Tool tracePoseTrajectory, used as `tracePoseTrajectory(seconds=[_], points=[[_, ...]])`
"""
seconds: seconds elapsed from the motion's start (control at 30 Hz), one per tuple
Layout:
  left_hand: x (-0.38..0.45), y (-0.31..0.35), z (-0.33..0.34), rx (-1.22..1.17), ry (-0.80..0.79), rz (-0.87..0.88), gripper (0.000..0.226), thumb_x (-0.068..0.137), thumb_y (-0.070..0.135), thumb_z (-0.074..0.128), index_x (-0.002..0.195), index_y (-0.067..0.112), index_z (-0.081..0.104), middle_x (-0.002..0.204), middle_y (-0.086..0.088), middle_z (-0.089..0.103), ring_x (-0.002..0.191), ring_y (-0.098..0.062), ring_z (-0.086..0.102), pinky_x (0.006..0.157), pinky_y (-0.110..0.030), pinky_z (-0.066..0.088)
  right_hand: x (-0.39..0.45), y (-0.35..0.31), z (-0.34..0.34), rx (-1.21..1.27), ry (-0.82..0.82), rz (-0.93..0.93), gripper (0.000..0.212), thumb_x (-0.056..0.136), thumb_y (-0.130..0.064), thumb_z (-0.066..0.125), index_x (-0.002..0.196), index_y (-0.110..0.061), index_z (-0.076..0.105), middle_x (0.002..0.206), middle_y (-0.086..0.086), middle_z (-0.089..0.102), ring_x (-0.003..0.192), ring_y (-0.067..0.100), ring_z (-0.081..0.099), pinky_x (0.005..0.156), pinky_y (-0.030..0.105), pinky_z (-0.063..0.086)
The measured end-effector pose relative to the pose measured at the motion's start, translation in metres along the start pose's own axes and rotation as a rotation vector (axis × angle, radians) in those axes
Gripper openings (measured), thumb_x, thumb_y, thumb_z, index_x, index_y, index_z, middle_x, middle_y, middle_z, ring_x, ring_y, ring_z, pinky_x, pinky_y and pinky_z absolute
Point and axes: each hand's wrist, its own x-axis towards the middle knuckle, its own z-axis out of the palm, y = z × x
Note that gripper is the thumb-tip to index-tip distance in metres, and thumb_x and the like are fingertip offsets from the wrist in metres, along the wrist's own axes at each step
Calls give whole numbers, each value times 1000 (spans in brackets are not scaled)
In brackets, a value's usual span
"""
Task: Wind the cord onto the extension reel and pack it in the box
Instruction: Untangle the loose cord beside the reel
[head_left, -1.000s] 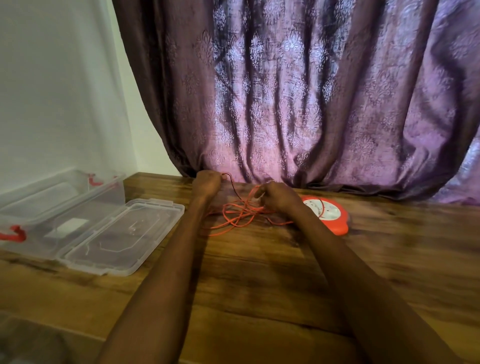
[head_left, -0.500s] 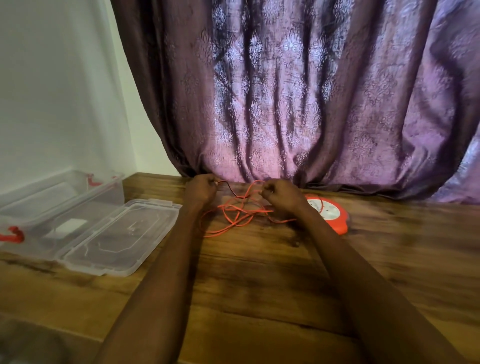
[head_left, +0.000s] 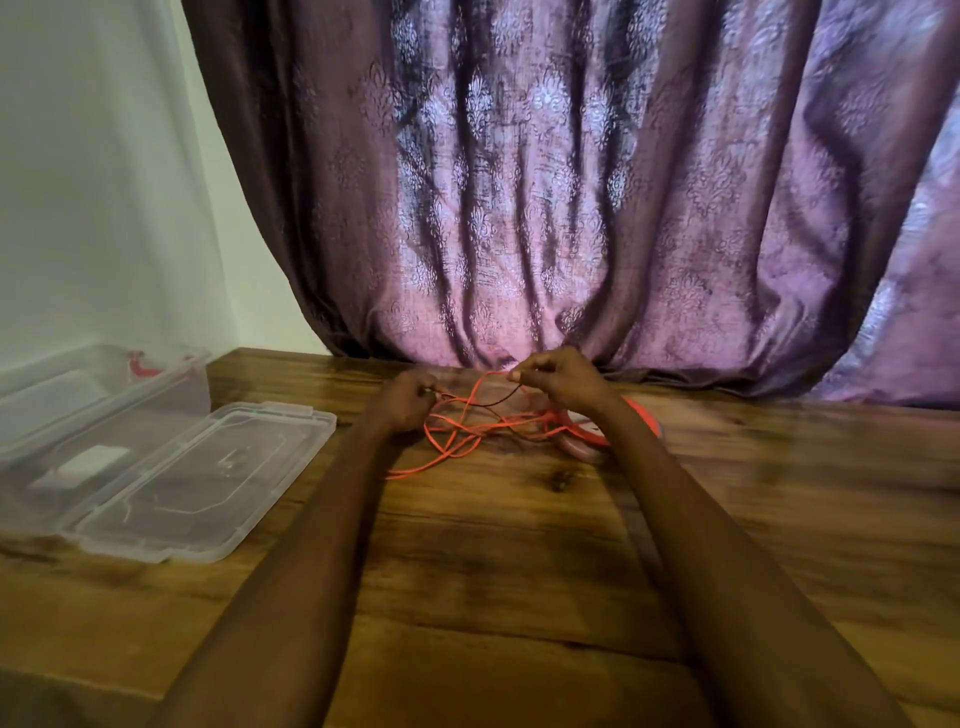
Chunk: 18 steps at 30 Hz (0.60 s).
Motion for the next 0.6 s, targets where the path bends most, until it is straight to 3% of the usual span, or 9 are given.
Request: tracePoseTrajectory(seconds=[0.13,0.2,0.27,0.33,0.43,0.5,0.6], points=[[0,-2,3,-77,-38,30,23,93,-6,55,101,-2,75,104,-19,73,91,-19,63,85,-38,52,6,-15,-7,-382,-196,24,25,84,-38,75,106,-26,76,79,-1,70,67,7,61,65,24,43],[1,-4,4,-107,-57,43,20,92,-5,56,97,-2,75,95,-16,73,83,-14,63,78,-32,52,6,-23,-7,-633,-248,49,25,81,-45,75,104,-35,75,86,-9,68,77,8,61,69,25,43],[0,-4,6,-147,-62,39,19,92,-5,57,95,0,75,88,-6,70,71,1,61,69,-20,48,5,-27,-6,-675,-201,36,16,85,-42,69,96,-33,76,93,-8,72,85,12,63,74,30,48],[0,-4,9,-224,-25,-18,15,94,0,58,92,-3,73,82,-6,67,69,-6,59,70,-24,45,3,-26,-7,-541,-116,8,16,91,-31,63,92,-21,76,88,-1,75,81,15,66,75,35,52],[-3,8,15,-412,48,-47,10,93,5,63,92,0,71,79,-7,67,73,-17,58,71,-32,45,2,-26,-10,-64,3,57,15,98,-14,56,91,-11,69,80,6,70,73,20,62,70,34,52],[-6,22,18,-472,62,30,17,88,5,69,105,4,71,95,-12,70,84,-15,64,78,-30,51,-2,-28,-11,253,55,130,16,100,-11,52,91,-14,64,81,7,70,64,13,59,53,18,45],[-6,41,20,-300,63,150,25,84,21,76,110,19,75,107,-3,64,95,-4,64,81,-21,54,-8,-34,-16,563,92,172,17,101,-14,50,90,-20,61,77,-1,73,56,7,55,46,17,36]])
